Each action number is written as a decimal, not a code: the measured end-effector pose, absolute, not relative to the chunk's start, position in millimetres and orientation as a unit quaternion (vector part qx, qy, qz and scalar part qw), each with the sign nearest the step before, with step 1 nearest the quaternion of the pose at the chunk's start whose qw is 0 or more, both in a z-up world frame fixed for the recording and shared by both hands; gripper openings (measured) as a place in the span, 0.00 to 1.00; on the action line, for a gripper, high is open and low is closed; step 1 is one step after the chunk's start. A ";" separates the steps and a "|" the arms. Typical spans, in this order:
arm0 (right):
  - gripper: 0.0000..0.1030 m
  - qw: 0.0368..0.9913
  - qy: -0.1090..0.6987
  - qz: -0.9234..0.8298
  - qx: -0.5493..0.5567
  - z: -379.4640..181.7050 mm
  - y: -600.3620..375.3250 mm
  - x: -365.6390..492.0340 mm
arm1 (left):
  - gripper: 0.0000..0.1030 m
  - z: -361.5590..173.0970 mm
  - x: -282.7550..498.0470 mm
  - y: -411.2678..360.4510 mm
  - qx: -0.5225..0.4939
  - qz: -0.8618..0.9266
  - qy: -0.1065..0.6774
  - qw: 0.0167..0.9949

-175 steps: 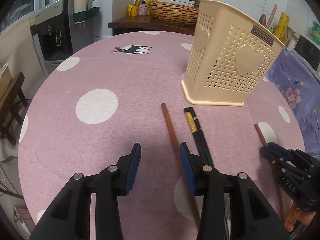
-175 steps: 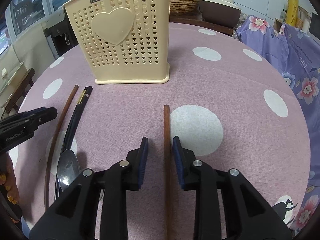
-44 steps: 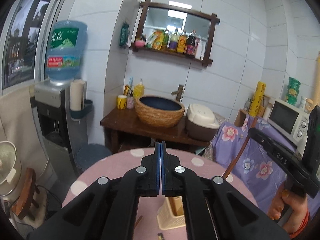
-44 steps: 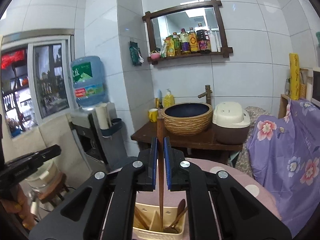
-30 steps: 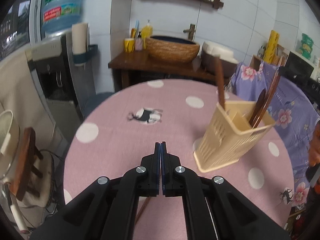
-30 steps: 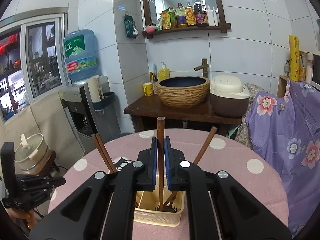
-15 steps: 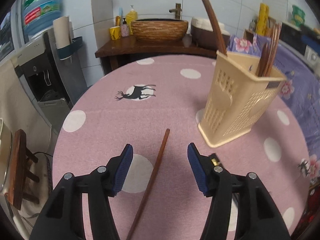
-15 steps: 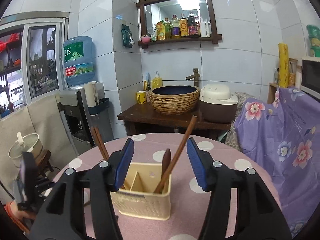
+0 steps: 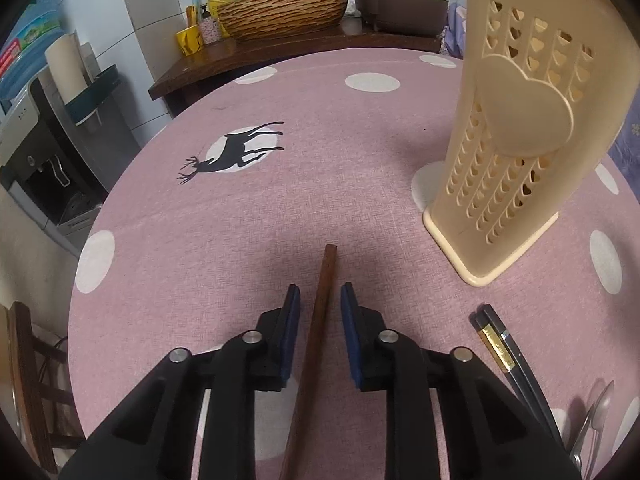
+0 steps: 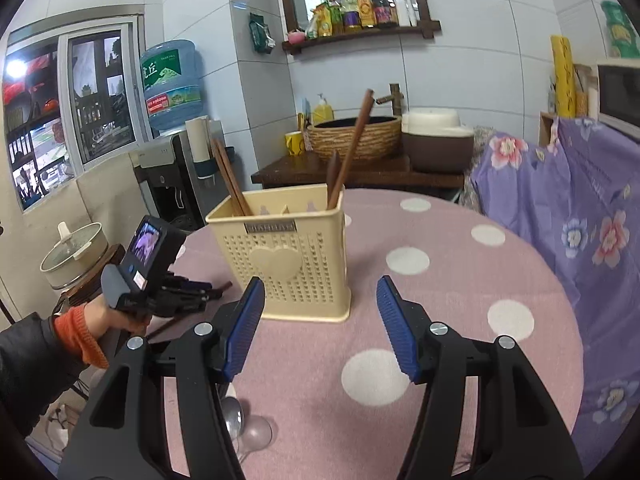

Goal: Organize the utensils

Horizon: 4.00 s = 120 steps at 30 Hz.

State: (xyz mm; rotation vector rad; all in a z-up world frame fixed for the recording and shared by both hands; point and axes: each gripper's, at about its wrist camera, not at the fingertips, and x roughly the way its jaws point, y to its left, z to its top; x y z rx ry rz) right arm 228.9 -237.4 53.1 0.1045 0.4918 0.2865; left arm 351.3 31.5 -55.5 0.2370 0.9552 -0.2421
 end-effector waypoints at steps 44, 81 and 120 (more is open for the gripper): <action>0.57 0.943 0.256 0.151 0.148 20.2 -262.8 169.8 | 0.08 194.1 229.3 48.6 -0.013 -0.138 0.178 0.974; 0.58 0.940 0.282 0.131 0.144 -1.2 -265.5 168.4 | 0.68 97.3 254.0 -9.2 -0.020 -0.127 0.239 0.963; 0.74 0.901 0.420 0.094 -0.055 -72.3 -143.6 174.5 | 0.73 -37.6 155.2 41.8 -0.017 0.009 0.365 0.931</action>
